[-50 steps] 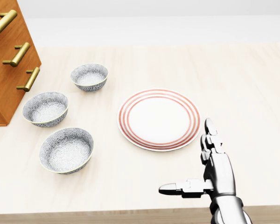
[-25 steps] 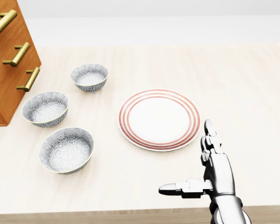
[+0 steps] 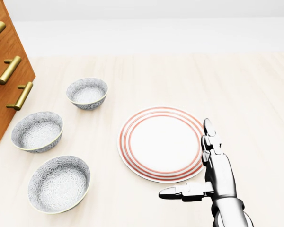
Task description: Put the bowl at the front on the plate.
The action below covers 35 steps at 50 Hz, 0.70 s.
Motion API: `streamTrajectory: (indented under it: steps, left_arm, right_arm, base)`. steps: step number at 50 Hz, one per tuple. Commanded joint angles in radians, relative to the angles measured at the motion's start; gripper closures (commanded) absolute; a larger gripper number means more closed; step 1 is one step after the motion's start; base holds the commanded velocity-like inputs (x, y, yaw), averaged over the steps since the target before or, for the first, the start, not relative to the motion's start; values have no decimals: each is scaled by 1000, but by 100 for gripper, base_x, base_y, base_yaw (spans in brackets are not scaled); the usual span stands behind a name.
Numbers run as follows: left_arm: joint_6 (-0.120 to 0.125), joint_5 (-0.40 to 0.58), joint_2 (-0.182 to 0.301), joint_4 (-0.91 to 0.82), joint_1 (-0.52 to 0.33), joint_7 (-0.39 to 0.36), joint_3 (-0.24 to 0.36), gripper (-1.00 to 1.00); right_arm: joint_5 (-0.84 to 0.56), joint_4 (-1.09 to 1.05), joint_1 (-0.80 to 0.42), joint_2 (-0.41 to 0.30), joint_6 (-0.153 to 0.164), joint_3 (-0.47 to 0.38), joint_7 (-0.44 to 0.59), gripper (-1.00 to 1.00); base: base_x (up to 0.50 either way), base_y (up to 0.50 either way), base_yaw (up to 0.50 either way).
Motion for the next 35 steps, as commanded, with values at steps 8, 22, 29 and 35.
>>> streamTrajectory:
  steps: [8,22,29,35]
  left_arm:
    - [0,-3,-1,4,-8,-5,5,-100]
    - [0,-3,0,-1,-4,-4,5,-100]
    - [0,-8,-1,-7,-3,-6,8,-100]
    - [0,-7,0,-5,-7,-4,11,-100]
  right_arm:
    - [-17,-4,-4,2,-5,5,4,-100]
    - [-14,-14,2,4,-10,4,1,-100]
    - [-17,-16,6,4,-3,3,-5,-100]
    - [47,-170,62,22,38,-11,19,-100]
  base:
    - [50,0,0]
    - [50,0,0]
    - [50,0,0]
    - [3,0,0]
